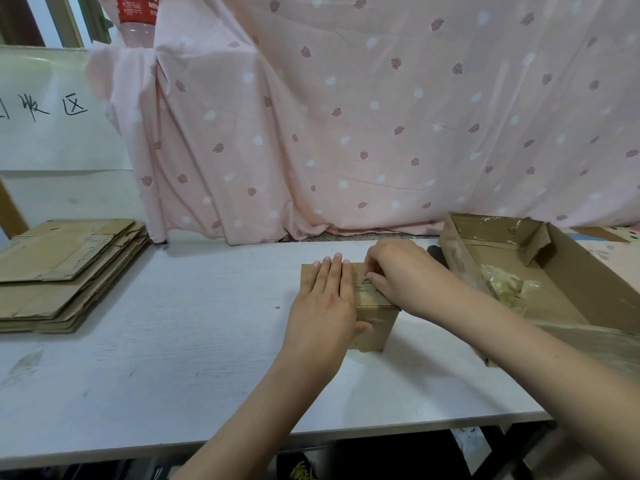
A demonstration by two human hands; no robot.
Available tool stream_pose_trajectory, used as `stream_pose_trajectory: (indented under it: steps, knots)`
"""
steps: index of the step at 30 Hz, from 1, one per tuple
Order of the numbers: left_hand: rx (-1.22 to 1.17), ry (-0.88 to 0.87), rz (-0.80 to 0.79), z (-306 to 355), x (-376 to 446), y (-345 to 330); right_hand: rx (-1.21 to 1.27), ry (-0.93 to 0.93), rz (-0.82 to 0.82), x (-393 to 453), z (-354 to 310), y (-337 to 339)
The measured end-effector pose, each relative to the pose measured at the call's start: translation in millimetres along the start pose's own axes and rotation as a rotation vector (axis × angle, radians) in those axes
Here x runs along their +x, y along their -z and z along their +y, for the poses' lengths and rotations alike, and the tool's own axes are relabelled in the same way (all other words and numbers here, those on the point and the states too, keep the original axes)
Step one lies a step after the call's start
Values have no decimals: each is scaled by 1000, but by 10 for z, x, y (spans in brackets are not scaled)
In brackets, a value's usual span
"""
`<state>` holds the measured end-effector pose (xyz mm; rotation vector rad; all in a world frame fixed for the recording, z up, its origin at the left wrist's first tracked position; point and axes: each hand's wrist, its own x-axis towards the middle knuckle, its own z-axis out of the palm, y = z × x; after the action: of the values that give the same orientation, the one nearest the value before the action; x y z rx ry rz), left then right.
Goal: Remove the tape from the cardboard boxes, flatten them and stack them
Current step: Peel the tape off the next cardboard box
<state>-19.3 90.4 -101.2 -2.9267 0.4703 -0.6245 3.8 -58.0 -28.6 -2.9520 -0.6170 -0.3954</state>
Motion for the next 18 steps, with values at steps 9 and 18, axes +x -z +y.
stream_pose_trajectory:
  steps: [9, 18]
  knots:
    - [21, 21, 24, 3, -21, 23, -267, -33, -230, 77, -136, 14]
    - [-25, 29, 41, -22, -34, 55, -210, 9, -269, -29, -166, 49]
